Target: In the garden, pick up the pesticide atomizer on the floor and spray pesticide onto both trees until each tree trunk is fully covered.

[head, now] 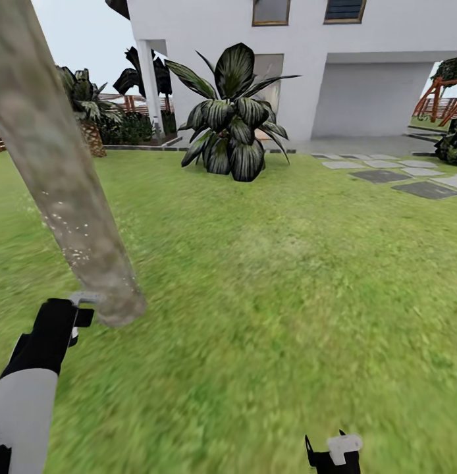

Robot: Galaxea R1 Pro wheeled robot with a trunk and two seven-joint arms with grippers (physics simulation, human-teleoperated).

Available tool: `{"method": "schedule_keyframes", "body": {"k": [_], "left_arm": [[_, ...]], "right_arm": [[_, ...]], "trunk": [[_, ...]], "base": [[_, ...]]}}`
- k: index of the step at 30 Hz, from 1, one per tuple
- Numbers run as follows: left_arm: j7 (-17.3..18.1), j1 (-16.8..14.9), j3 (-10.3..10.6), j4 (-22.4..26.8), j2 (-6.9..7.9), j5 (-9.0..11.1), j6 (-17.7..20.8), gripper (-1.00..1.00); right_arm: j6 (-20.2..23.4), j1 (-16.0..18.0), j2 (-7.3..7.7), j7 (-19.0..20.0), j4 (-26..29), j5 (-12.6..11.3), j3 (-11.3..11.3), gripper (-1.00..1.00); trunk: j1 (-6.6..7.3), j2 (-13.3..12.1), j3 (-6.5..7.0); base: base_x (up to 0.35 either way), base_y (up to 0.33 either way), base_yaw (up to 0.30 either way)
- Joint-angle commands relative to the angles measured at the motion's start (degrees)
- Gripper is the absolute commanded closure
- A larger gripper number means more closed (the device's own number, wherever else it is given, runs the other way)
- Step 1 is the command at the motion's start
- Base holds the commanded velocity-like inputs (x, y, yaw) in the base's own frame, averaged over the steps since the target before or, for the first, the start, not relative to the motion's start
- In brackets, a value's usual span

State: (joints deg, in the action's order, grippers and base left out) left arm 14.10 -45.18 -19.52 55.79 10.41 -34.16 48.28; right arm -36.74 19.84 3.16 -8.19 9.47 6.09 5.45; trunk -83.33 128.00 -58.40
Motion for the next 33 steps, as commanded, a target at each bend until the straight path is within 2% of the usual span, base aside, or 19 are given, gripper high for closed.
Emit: {"method": "schedule_keyframes", "body": {"k": [1, 10, 12, 15, 18, 19, 20, 22, 23, 24, 25, 27, 28, 30, 33], "left_arm": [[0.0, 0.0, 0.7, -0.2, -0.02, -0.1, 0.0, 1.0], [-0.2, 0.8, 0.7, -0.8, 0.18, -0.1, -0.1, 1.0], [-0.3, 1.6, -0.1, -1.0, 0.35, 0.0, -2.4, 1.0], [-3.6, 2.3, -6.8, -4.4, 0.07, 0.3, -10.1, 1.0], [-5.1, 2.4, -10.1, -9.2, -0.02, 0.4, -15.2, 1.0], [-5.3, 2.5, -10.5, -11.1, -0.03, 0.7, -16.1, 1.0], [-5.2, 2.5, -10.6, -12.3, -0.03, 1.4, -16.4, 1.0], [-5.0, 3.1, -10.8, -13.9, 0.01, 4.2, -17.2, 1.0], [-5.2, 3.6, -10.7, -14.3, 0.03, 5.6, -19.2, 1.0], [-5.8, 3.8, -10.7, -14.5, 0.01, 6.2, -21.9, 1.0], [-8.9, 4.0, -10.5, -15.1, -0.4, 6.6, -24.0, 1.0], [-11.7, 4.1, -10.4, -16.6, -0.71, 6.6, -24.4, 1.0], [-15.3, 4.1, -10.4, -17.3, -0.77, 6.5, -24.5, 1.0], [-16.9, 4.2, -10.5, -17.4, -0.69, 6.7, -24.6, 1.0], [-17.4, 4.2, -10.5, -18.3, -0.65, 6.7, -24.7, 1.0]], "right_arm": [[0.0, 0.0, 0.0, 0.0, 0.0, 0.0, 0.0, -1.0], [0.0, 0.0, 0.0, 0.0, 0.0, 0.0, 0.0, -1.0], [0.0, 0.0, -0.02, 0.0, 0.0, 0.0, 0.1, -1.0], [0.0, 0.0, -0.08, 0.0, 0.0, 0.0, 0.1, -1.0], [0.0, 0.0, -0.08, 0.0, -0.1, 0.0, 0.1, -1.0], [0.0, 0.0, -0.09, 0.0, -0.1, 0.0, 0.1, -1.0], [0.0, 0.0, -0.09, 0.0, -0.1, 0.0, 0.1, -1.0], [0.0, 0.0, -0.09, 0.0, -0.1, 0.0, 0.1, -1.0], [0.0, 0.0, -0.09, 0.0, -0.1, 0.0, 0.1, -1.0], [0.0, 0.0, -0.09, 0.0, -0.1, 0.0, 0.1, -1.0], [0.0, 0.0, -0.09, 0.0, -0.1, 0.0, 0.1, -1.0], [0.0, 0.0, -0.09, 0.1, -0.1, 0.0, 0.1, -1.0], [0.0, 0.0, -0.09, 0.1, -0.1, 0.0, 0.1, -1.0], [0.0, 0.0, -0.09, 0.0, -0.1, 0.0, 0.1, -1.0], [0.0, 0.0, -0.09, 0.0, -0.1, 0.0, 0.0, -1.0]], "trunk": [[0.0, 0.0, 0.0], [0.0, 0.0, 0.0], [0.0, 0.0, 0.0], [0.0, 0.0, 0.0], [0.0, 0.0, 0.0], [0.0, 0.0, 0.0], [0.0, 0.0, 0.0], [0.0, 0.0, 0.0], [0.0, 0.0, 0.0], [0.0, 0.0, 0.0], [0.0, 0.0, 0.0], [0.0, 0.0, 0.0], [0.0, 0.0, 0.0], [0.0, 0.0, 0.0], [0.0, 0.0, 0.0]], "base": [[0.234, -0.189, 0.002], [0.236, -0.186, 0.0], [0.235, -0.178, 0.0], [0.213, -0.151, 0.012], [0.07, -0.047, 0.151], [0.012, -0.008, 0.254], [0.006, -0.004, 0.264], [0.002, -0.041, 0.271], [0.036, -0.19, 0.246], [0.085, -0.235, 0.108], [0.141, -0.258, 0.018], [0.155, -0.257, 0.007], [0.199, -0.226, 0.001], [0.218, -0.21, 0.0], [0.249, -0.174, 0.0]]}}
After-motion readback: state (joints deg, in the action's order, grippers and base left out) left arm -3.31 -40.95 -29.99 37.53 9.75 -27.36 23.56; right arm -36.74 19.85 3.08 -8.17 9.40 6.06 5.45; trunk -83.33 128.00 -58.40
